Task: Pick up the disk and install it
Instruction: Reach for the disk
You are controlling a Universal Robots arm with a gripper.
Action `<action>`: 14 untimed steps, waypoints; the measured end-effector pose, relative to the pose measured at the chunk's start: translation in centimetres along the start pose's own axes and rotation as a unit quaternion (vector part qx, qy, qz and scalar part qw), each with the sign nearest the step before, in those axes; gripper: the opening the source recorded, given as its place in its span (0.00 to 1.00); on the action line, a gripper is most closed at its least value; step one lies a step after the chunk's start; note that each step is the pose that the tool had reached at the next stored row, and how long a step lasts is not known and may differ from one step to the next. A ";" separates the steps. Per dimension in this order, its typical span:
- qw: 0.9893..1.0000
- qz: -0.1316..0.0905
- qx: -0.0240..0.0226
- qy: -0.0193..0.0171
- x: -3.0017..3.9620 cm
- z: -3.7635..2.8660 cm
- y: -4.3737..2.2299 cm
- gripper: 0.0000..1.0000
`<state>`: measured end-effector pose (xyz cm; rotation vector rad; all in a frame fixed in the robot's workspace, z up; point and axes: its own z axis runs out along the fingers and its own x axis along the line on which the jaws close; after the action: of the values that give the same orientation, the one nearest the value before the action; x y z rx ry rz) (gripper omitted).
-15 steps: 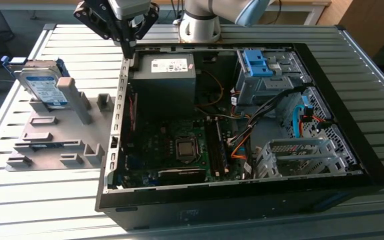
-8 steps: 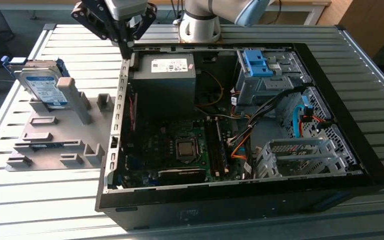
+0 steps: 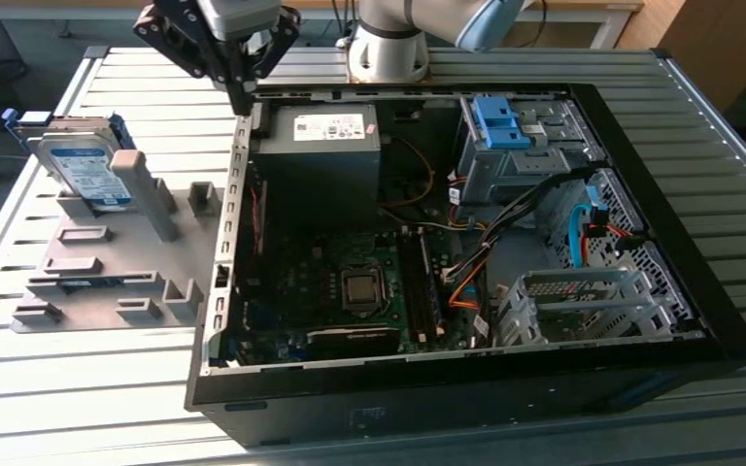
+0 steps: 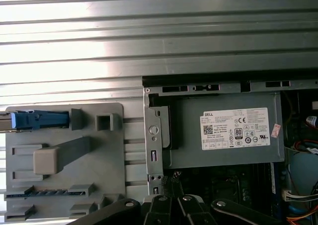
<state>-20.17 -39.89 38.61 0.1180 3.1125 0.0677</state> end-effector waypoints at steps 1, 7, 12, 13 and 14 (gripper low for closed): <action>1.000 0.000 0.000 0.000 0.04 0.01 0.00 0.11; 1.000 0.000 0.000 0.000 0.26 0.04 -0.02 0.11; 1.000 0.000 0.000 0.000 0.45 0.07 -0.04 0.11; 1.000 0.000 0.000 0.000 0.50 0.08 -0.04 0.11; 1.000 0.000 0.000 0.000 0.53 0.09 -0.05 0.11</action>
<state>-20.70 -39.89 38.50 0.1180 3.1124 0.0677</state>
